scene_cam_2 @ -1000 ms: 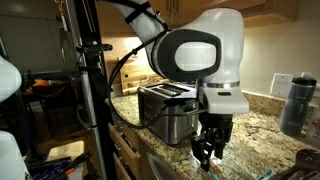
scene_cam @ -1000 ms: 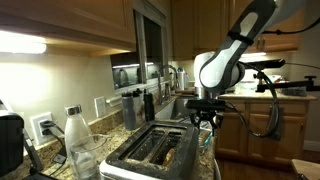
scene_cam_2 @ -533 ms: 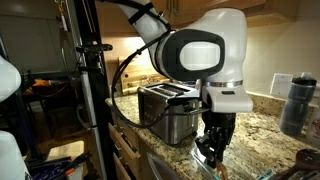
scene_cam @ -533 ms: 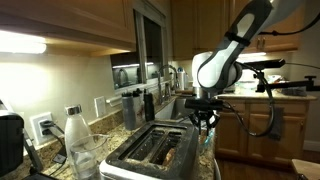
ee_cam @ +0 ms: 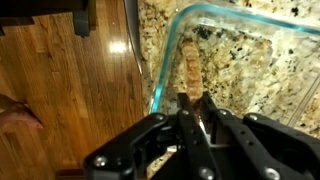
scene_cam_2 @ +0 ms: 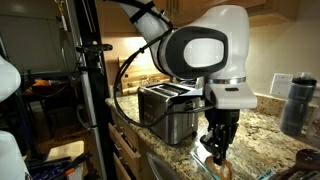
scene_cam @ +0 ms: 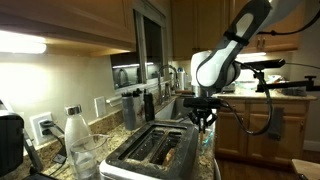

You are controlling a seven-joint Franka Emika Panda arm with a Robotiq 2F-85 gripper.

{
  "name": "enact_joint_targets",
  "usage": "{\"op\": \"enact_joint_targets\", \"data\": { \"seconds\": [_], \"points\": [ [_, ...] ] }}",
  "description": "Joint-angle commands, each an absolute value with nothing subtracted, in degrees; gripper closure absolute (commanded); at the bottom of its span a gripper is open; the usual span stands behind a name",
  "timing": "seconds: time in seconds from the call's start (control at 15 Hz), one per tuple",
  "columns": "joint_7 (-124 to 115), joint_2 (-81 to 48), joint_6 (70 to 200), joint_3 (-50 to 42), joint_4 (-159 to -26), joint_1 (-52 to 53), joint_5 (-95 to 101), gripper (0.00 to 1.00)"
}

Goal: Put the slices of bread in the toaster

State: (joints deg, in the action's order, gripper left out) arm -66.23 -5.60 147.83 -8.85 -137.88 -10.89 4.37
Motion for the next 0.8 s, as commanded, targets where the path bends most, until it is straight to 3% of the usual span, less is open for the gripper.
{"op": "enact_joint_targets", "data": {
  "seconds": [0.0, 0.73],
  "points": [
    [-69.47, -6.14, 148.82, -10.24, -136.69, -8.93, 7.00, 0.96],
    [-75.97, 0.58, 147.23, -9.72, -137.03, -7.18, 14.44, 0.96]
  ]
}}
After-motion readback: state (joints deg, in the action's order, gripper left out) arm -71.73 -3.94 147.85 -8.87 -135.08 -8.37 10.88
